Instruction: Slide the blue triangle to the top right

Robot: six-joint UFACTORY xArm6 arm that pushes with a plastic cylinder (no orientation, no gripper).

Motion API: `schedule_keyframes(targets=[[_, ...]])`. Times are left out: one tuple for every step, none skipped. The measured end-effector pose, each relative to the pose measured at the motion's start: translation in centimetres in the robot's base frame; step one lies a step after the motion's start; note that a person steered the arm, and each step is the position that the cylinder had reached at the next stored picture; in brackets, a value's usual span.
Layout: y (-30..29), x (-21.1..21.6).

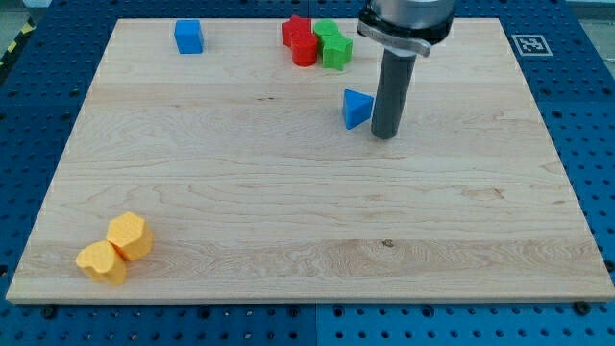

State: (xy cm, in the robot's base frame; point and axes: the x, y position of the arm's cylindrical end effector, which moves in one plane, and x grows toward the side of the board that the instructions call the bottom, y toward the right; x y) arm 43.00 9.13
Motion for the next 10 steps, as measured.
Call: schedule_keyframes(targets=[[-2.1,0.5],[-6.0,-0.7],[-6.7,-1.2],[-6.1,-2.3],[-2.5,-3.6],[1.6,-3.7],[3.8,-4.2],[3.8,-4.0],[2.7,-3.6],[0.7,-4.4]])
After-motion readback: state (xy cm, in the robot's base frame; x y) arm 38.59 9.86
